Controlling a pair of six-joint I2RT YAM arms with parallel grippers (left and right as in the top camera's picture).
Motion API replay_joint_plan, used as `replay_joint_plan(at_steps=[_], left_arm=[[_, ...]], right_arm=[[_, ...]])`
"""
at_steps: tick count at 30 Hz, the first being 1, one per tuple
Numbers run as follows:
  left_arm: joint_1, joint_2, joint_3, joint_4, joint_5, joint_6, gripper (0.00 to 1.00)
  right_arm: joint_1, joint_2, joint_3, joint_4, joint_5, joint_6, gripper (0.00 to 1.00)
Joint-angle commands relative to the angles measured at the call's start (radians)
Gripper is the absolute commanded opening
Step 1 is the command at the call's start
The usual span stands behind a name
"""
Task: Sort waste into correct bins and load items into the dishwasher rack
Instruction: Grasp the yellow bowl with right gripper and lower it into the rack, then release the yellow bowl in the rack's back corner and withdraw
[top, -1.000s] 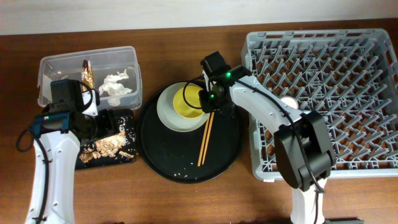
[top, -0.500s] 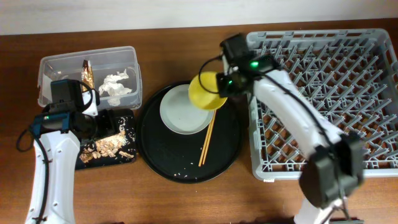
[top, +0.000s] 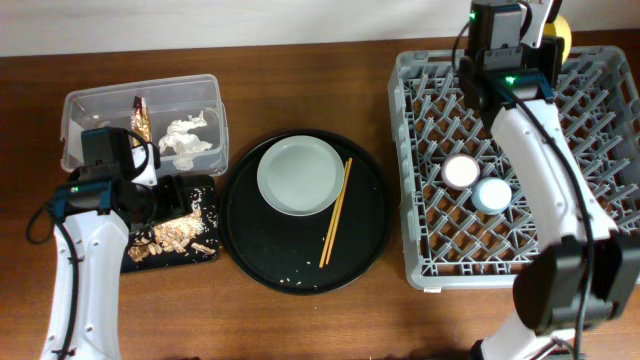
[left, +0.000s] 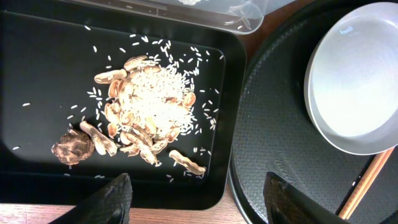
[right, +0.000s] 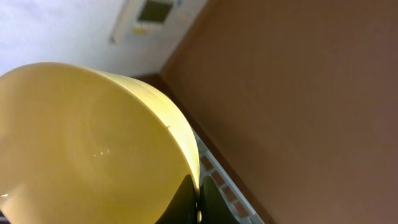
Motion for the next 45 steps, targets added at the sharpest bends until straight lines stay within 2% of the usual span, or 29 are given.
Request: replay_joint_plan(at_steps=[1, 6, 13, 15, 16, 17, 23, 31, 32, 33, 35, 36, 38, 40, 41, 43, 44, 45], left_arm=[[0.002, -0.015, 0.004, 0.001, -0.007, -0.006, 0.67], [0.002, -0.015, 0.004, 0.003, -0.007, -0.006, 0.67], [0.002, -0.015, 0.004, 0.004, -0.007, -0.006, 0.67], [0.002, -0.015, 0.004, 0.004, -0.007, -0.006, 0.67], [0.002, -0.015, 0.004, 0.004, -0.007, -0.006, 0.67], [0.002, -0.015, 0.004, 0.004, -0.007, -0.006, 0.67], [0.002, -0.015, 0.004, 0.005, -0.007, -0.006, 0.67], [0.002, -0.015, 0.004, 0.004, -0.007, -0.006, 0.67], [0.002, -0.015, 0.004, 0.004, -0.007, -0.006, 0.67], [0.002, -0.015, 0.004, 0.004, -0.007, -0.006, 0.67], [0.002, -0.015, 0.004, 0.004, -0.007, -0.006, 0.67], [0.002, -0.015, 0.004, 0.004, -0.007, -0.006, 0.67], [0.002, -0.015, 0.004, 0.004, -0.007, -0.006, 0.67], [0.002, -0.015, 0.004, 0.004, -0.007, -0.006, 0.68], [0.002, -0.015, 0.004, 0.004, -0.007, -0.006, 0.68], [0.002, -0.015, 0.004, 0.004, -0.007, -0.006, 0.73], [0.002, -0.015, 0.004, 0.004, -0.007, -0.006, 0.73], [0.002, -0.015, 0.004, 0.004, -0.007, -0.006, 0.74]], right_arm=[[-0.032, 0.080, 0.014, 0.004, 0.023, -0.019, 0.04], [-0.024, 0.221, 0.012, -0.009, 0.005, -0.016, 0.04], [-0.005, 0.249, 0.011, -0.042, -0.096, -0.015, 0.04], [-0.005, 0.249, 0.011, -0.040, -0.055, -0.015, 0.04], [-0.005, 0.249, 0.011, 0.016, 0.097, -0.016, 0.04], [-0.005, 0.249, 0.011, 0.044, 0.152, -0.016, 0.04], [0.002, 0.281, 0.011, -0.002, 0.109, -0.015, 0.04], [0.088, 0.298, 0.011, -0.062, 0.087, -0.015, 0.05], [0.101, 0.298, 0.011, -0.110, 0.088, -0.016, 0.20], [0.114, 0.296, 0.011, -0.143, 0.087, -0.015, 0.24], [0.150, 0.263, 0.011, -0.186, 0.086, 0.048, 0.48], [0.164, 0.235, 0.012, -0.209, 0.064, 0.064, 0.54], [0.180, 0.124, 0.012, -0.312, -0.126, 0.064, 0.67], [0.180, -0.013, 0.012, -0.423, -0.374, 0.084, 0.67], [0.180, -0.074, 0.012, -0.470, -0.565, 0.098, 0.70], [0.181, -0.165, 0.012, -0.589, -1.165, 0.103, 0.72], [0.188, -0.155, 0.011, -0.644, -1.265, 0.178, 0.72], [0.223, -0.129, 0.010, -0.701, -1.275, 0.203, 0.72]])
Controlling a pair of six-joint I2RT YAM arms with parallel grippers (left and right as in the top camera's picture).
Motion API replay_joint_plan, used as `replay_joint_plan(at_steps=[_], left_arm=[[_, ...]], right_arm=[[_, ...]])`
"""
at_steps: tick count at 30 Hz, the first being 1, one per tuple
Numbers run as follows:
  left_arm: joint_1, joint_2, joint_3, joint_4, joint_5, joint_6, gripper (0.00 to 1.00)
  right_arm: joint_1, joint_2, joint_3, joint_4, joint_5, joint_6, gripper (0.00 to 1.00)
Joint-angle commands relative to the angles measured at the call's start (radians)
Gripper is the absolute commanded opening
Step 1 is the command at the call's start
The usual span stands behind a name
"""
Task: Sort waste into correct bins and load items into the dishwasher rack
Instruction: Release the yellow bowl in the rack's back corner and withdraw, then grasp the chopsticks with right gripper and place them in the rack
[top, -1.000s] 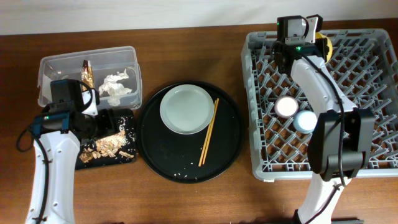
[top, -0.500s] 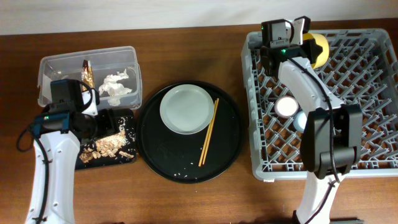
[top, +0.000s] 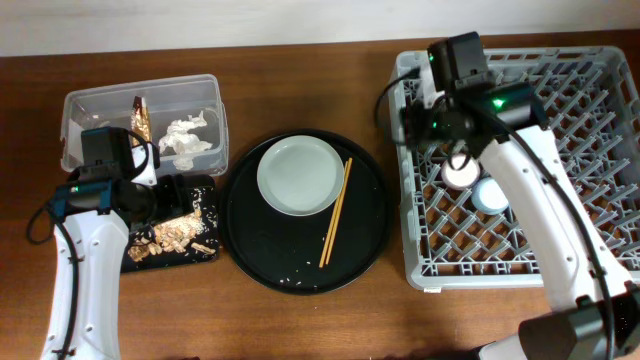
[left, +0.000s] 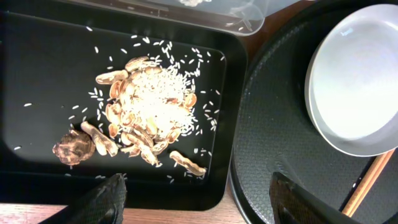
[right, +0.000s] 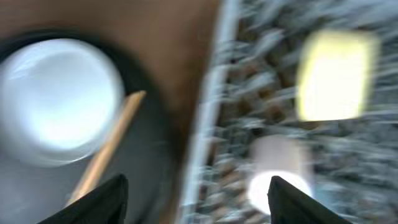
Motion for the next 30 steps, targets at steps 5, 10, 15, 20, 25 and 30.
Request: replay_joint_plan(at_steps=[5, 10, 15, 20, 25, 30], left_arm=[[0.002, -0.015, 0.004, 0.002, -0.004, -0.002, 0.74], [0.002, -0.015, 0.004, -0.003, -0.004, -0.002, 0.74], [0.002, -0.015, 0.004, -0.002, -0.004, -0.002, 0.74], [0.002, -0.015, 0.004, -0.002, -0.004, -0.002, 0.74], [0.002, -0.015, 0.004, -0.002, -0.004, -0.002, 0.74], [0.002, -0.015, 0.004, -0.002, -0.004, -0.002, 0.74]], right_arm=[[0.231, 0.144, -0.106, -0.086, -0.187, 0.235, 0.68], [0.347, 0.147, -0.419, 0.250, -0.084, 0.385, 0.67], [0.365, 0.148, -0.536, 0.421, -0.024, 0.478, 0.65], [0.365, 0.184, -0.537, 0.435, -0.012, 0.493, 0.64], [0.365, 0.195, -0.541, 0.452, 0.026, 0.542, 0.65], [0.365, 0.196, -0.542, 0.458, 0.026, 0.542, 0.64]])
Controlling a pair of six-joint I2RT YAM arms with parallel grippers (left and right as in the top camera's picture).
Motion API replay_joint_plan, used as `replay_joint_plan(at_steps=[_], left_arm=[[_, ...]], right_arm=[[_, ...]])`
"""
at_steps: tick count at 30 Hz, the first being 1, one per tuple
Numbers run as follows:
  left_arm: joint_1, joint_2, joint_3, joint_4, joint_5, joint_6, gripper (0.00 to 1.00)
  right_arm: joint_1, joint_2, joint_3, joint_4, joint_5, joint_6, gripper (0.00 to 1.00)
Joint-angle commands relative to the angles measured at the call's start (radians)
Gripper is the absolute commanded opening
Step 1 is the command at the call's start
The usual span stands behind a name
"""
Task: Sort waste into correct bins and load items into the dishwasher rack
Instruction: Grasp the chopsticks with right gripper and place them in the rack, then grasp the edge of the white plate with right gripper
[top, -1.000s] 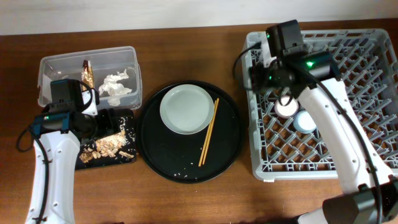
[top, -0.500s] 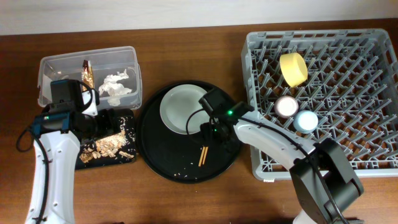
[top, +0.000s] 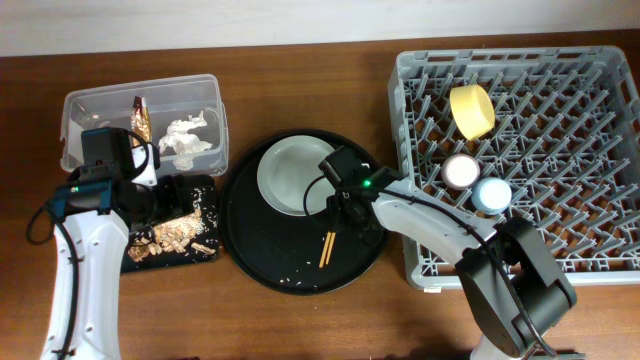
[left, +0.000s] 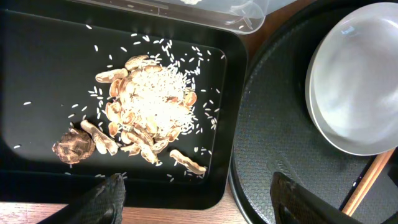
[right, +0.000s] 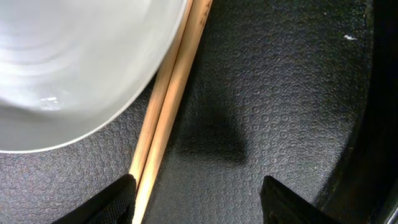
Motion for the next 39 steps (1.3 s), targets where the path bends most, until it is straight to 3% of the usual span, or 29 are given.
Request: replay_joint_plan(at_steps=[1, 8, 9, 11, 16, 21, 26, 30, 33, 34, 35, 36, 37, 39], left_arm=[[0.002, -0.015, 0.004, 0.000, -0.004, -0.002, 0.74], [0.002, -0.015, 0.004, 0.000, -0.004, -0.002, 0.74], [0.002, -0.015, 0.004, 0.000, -0.004, -0.002, 0.74], [0.002, -0.015, 0.004, 0.000, -0.004, -0.002, 0.74], [0.002, -0.015, 0.004, 0.000, -0.004, -0.002, 0.74], [0.002, -0.015, 0.004, 0.000, -0.004, -0.002, 0.74], [0.002, -0.015, 0.004, 0.000, -0.003, -0.002, 0.74], [0.002, -0.015, 0.004, 0.000, -0.004, -0.002, 0.74], [0.002, -0.015, 0.004, 0.000, -0.004, -0.002, 0.75], [0.002, -0.015, 0.004, 0.000, -0.004, -0.002, 0.75], [0.002, -0.015, 0.004, 0.000, -0.003, -0.002, 0.75], [0.002, -0.015, 0.004, 0.000, -0.004, -0.002, 0.75], [0.002, -0.015, 0.004, 0.000, -0.004, -0.002, 0.75], [0.002, -0.015, 0.004, 0.000, -0.003, -0.002, 0.75]], right_arm=[[0.007, 0.015, -0.009, 0.002, 0.021, 0.012, 0.64], [0.006, 0.077, -0.009, -0.003, 0.020, 0.012, 0.63], [0.006, 0.077, -0.009, -0.019, 0.020, 0.011, 0.58], [0.006, 0.076, -0.009, -0.045, 0.016, 0.012, 0.33], [0.006, 0.076, -0.009, -0.060, 0.015, 0.012, 0.04], [-0.054, -0.033, 0.073, -0.153, 0.016, -0.013, 0.04], [-0.238, -0.236, 0.322, -0.429, 0.017, -0.294, 0.04], [-0.418, -0.203, 0.287, -0.477, 0.016, -0.384, 0.04], [-0.440, -0.138, 0.251, -0.478, 0.016, -0.387, 0.06], [-0.439, -0.137, 0.251, -0.466, 0.013, -0.387, 0.18], [-0.439, -0.141, 0.256, -0.460, 0.013, -0.387, 0.22], [-0.439, -0.142, 0.267, -0.461, 0.012, -0.387, 0.44], [-0.439, -0.145, 0.275, -0.467, 0.013, -0.387, 0.52], [-0.438, -0.167, 0.331, -0.499, -0.059, -0.386, 0.53]])
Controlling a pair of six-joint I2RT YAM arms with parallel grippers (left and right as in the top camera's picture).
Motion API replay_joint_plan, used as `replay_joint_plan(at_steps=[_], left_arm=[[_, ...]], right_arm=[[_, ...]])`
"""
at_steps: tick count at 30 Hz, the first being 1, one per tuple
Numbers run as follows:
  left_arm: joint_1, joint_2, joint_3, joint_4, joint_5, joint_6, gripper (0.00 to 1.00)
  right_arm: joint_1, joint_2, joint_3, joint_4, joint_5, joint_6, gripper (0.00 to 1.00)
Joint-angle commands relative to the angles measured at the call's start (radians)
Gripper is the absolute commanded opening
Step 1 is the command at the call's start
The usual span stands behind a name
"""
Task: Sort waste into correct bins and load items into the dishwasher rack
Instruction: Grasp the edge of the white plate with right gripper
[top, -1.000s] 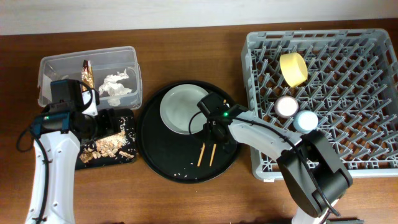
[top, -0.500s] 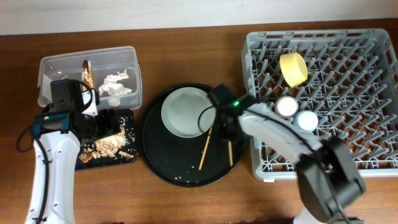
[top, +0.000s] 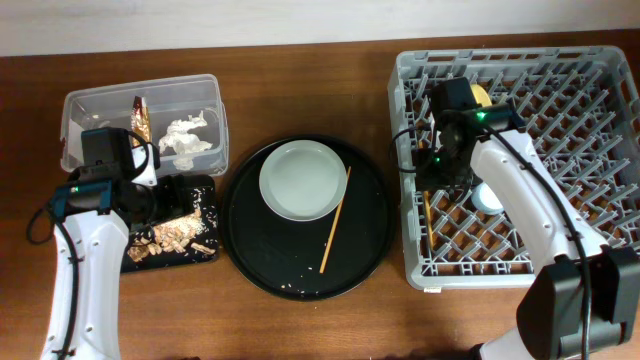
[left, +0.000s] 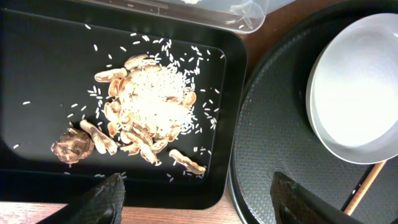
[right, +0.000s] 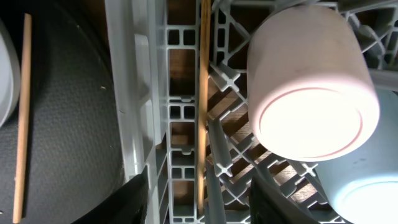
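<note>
A grey dishwasher rack (top: 600, 150) holds a pink cup (right: 311, 93), a blue cup (top: 492, 197) and a yellow cup (top: 481, 94) partly behind my right arm. One chopstick (right: 202, 106) lies in the rack's left lane, between the spread fingers of my open right gripper (right: 202, 202), which do not touch it. A second chopstick (top: 335, 222) and a white plate (top: 300, 180) rest on the round black tray (top: 270, 270). My left gripper (left: 199, 199) hangs open over the front edge of the black rectangular tray (left: 37, 50) of rice and peanut shells.
A clear plastic bin (top: 140, 125) with tissue and a wrapper stands at the back left, touching the rectangular tray. Bare wooden table (top: 300, 330) lies in front of the trays and between the round tray and the rack.
My right gripper was open over both chopsticks on the round tray; now it is open over the rack's left side with one chopstick lying in the rack. The left arm is unchanged.
My right gripper was shut on the yellow cup at the rack's back. Then it was open near the rack's left edge, the cup left in the rack. Then it was over the chopstick pair on the tray. One chopstick now lies in the rack. The left gripper stayed put.
</note>
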Motion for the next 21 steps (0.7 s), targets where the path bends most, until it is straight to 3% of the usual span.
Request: replay_joint_plan(at_steps=[1, 6, 12, 18, 21], left_arm=[[0.002, -0.015, 0.004, 0.002, -0.003, -0.002, 0.75], [0.002, -0.015, 0.004, 0.002, -0.004, -0.002, 0.75], [0.002, -0.015, 0.004, 0.001, -0.003, -0.002, 0.75], [0.002, -0.015, 0.004, 0.002, -0.004, -0.002, 0.75], [0.002, -0.015, 0.004, 0.002, -0.004, -0.002, 0.75]], right_arm=[[0.002, -0.052, 0.093, -0.024, -0.162, 0.004, 0.54], [0.208, -0.064, 0.051, 0.064, -0.231, 0.121, 0.55], [0.476, 0.093, -0.098, 0.259, -0.058, 0.321, 0.56], [0.504, 0.300, -0.098, 0.299, -0.047, 0.402, 0.55], [0.501, 0.312, -0.098, 0.288, -0.042, 0.409, 0.40]])
